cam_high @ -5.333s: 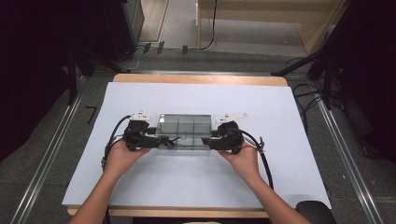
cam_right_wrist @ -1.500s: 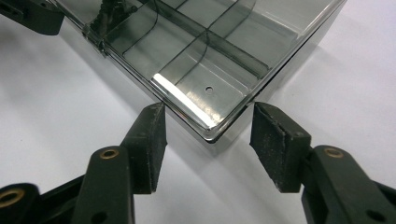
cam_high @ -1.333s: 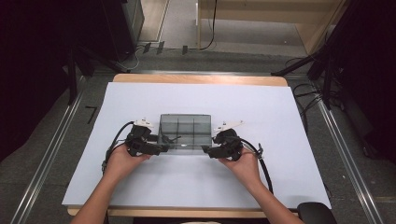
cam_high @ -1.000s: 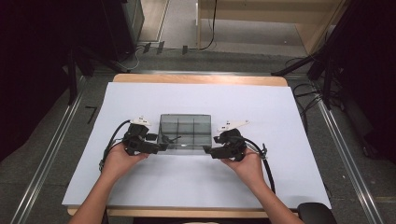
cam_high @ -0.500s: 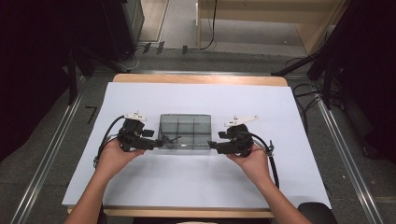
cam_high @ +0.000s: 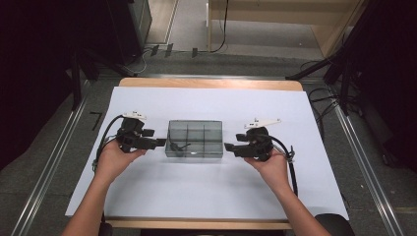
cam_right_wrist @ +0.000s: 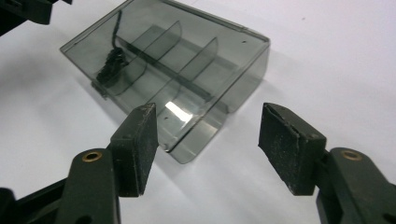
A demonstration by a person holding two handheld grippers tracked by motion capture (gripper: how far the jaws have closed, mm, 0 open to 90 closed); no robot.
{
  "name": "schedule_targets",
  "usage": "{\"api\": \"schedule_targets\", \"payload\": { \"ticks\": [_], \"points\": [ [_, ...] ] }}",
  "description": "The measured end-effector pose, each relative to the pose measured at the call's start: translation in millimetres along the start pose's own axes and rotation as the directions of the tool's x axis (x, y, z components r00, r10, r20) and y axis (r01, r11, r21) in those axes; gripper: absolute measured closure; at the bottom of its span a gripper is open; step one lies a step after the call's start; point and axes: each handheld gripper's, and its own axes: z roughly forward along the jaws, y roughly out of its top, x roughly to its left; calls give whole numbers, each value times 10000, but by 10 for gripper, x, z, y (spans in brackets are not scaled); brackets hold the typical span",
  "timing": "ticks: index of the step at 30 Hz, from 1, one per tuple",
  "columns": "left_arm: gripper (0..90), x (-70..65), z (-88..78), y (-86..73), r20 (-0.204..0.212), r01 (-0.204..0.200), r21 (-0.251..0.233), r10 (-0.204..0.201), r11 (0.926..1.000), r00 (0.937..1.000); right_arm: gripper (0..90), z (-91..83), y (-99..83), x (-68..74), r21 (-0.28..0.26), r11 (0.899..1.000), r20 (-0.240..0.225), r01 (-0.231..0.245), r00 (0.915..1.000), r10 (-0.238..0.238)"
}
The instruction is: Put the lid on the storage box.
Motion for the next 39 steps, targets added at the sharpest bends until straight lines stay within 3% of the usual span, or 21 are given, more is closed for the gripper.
{"api": "schedule_targets", "payload": {
  "ticks": [5, 10, 19, 24, 30, 39],
  "points": [
    [325, 91, -1, -8, -188, 143, 37, -142, 9999, 9997, 348, -17, 4, -83, 73, 9997, 134, -215, 9997, 214],
    [322, 156, 8, -24, -348, 163, 66, -161, 9998, 9993, 312, -19, -11, -167, 78, 10000, 275, -3, 9996, 1],
    [312, 279, 24, -47, -593, 265, -230, -278, 9994, 9979, 284, -106, -16, -368, -298, 9995, 730, -46, 9973, 67],
    [312, 338, 19, -66, -692, 391, -275, -409, 9989, 9968, 283, -106, -24, -466, -369, 9992, 1132, 167, 9935, -124],
    [312, 384, 43, -82, -812, 290, -317, -315, 9991, 9962, 283, -93, -40, -580, -323, 9994, 1274, -112, 9917, 152],
    [318, 465, 99, -114, -734, 489, -269, -508, 9984, 9960, 288, -108, -86, -783, -258, 9986, 1757, -461, 9832, 499]
  ]
}}
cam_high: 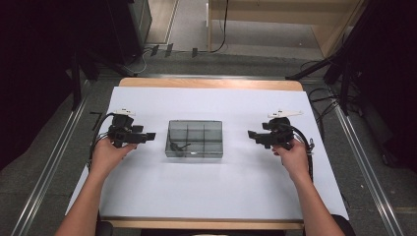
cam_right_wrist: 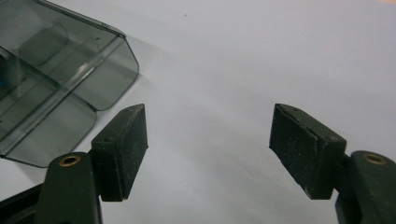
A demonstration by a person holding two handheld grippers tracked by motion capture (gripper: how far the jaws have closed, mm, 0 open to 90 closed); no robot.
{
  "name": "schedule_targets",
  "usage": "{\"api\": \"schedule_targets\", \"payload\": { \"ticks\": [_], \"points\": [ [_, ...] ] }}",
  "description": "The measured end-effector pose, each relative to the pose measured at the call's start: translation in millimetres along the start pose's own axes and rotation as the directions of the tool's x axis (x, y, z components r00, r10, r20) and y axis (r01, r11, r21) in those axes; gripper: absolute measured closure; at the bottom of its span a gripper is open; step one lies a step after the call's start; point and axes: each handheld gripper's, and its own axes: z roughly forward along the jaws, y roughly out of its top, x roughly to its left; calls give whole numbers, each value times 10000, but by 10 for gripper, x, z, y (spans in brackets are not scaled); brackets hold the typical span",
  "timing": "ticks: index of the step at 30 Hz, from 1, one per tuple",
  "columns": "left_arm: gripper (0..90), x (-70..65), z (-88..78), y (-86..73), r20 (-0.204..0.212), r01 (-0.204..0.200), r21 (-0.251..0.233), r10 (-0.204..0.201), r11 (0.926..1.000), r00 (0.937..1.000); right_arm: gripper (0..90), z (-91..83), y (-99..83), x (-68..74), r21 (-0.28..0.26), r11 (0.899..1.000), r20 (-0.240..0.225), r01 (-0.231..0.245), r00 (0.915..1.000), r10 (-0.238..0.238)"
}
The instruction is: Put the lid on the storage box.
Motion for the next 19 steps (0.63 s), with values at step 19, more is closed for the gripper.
{"api": "schedule_targets", "payload": {
  "ticks": [19],
  "points": [
    [285, 26, 211, -37, -456, -139, 236, 149, 9996, 9989, 302, 112, -59, -105, 511, 9987, 339, 61, 9994, -79]
  ]
}}
